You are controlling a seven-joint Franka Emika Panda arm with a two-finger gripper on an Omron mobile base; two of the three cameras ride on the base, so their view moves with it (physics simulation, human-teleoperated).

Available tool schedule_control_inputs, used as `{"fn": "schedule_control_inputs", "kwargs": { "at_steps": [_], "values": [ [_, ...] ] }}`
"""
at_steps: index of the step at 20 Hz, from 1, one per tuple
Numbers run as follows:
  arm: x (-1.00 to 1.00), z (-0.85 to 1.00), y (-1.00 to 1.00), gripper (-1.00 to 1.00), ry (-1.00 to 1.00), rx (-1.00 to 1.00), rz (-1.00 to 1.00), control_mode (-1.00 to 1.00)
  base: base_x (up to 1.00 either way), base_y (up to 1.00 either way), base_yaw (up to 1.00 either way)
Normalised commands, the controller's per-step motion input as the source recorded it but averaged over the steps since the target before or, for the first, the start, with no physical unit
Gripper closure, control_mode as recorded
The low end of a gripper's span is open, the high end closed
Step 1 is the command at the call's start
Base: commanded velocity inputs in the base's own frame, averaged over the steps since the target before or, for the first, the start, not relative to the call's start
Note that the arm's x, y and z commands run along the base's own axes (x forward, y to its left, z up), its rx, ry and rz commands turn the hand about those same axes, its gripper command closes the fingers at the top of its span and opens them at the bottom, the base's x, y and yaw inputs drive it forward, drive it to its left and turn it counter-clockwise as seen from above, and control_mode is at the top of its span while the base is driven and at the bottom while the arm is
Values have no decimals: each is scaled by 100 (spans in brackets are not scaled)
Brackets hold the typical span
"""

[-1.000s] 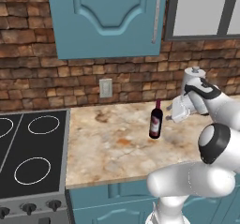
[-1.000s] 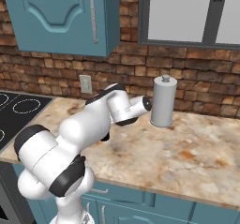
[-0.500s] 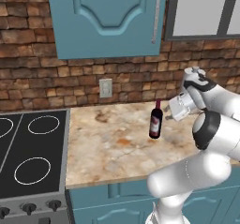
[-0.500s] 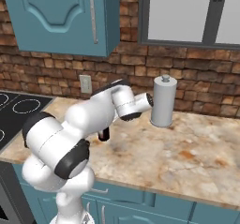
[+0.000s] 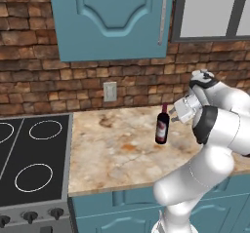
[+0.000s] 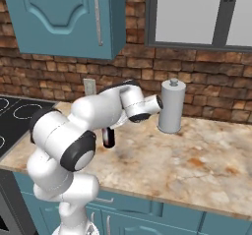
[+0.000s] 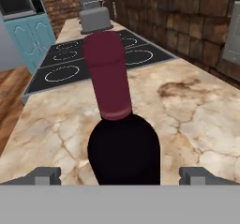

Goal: Place the drinks on the dining counter in a tight cluster.

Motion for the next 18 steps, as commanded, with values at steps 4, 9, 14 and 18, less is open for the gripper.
{"fn": "schedule_control_inputs", "kwargs": {
  "at_steps": [4, 9, 14, 18],
  "values": [
    [0, -6, 2, -100, 0, 0, 0, -100, 0, 0, 0],
    [0, -7, 18, -100, 0, 0, 2, -100, 0, 0, 0],
    [0, -8, 21, -100, 0, 0, 0, -100, 0, 0, 0],
    [0, -3, 12, -100, 0, 0, 0, -100, 0, 0, 0]
  ]
}}
